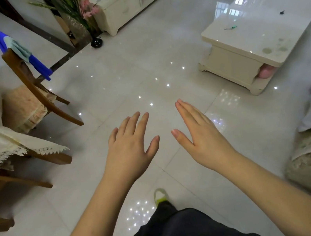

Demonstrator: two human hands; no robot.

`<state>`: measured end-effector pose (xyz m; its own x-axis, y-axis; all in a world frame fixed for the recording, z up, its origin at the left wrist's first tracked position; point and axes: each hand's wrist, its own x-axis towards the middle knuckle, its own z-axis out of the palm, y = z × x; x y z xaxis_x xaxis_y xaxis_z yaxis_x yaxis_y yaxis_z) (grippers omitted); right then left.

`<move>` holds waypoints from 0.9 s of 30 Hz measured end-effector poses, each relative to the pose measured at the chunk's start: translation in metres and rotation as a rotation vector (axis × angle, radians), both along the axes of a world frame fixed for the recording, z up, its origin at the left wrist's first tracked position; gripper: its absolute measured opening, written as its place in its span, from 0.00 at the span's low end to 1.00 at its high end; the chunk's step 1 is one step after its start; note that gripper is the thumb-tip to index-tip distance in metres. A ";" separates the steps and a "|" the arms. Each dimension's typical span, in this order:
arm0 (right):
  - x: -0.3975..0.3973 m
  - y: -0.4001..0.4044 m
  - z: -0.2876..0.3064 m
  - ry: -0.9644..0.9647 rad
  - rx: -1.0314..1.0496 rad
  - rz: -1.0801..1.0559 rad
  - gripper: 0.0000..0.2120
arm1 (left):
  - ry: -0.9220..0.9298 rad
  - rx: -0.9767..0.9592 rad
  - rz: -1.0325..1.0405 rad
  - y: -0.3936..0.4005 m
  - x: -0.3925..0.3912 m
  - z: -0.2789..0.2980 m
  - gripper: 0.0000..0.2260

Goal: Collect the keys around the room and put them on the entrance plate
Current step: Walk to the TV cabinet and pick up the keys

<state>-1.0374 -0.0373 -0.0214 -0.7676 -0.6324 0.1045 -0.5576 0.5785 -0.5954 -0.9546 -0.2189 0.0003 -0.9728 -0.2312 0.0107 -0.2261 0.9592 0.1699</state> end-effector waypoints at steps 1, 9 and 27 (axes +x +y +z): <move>-0.016 -0.007 -0.001 0.009 0.004 -0.004 0.34 | 0.004 0.000 -0.001 -0.007 -0.014 -0.001 0.29; -0.141 -0.098 -0.009 0.043 0.043 0.012 0.31 | 0.058 0.055 0.013 -0.092 -0.134 -0.019 0.30; -0.429 -0.229 0.000 0.197 0.150 -0.082 0.31 | 0.078 0.051 -0.094 -0.224 -0.445 -0.011 0.28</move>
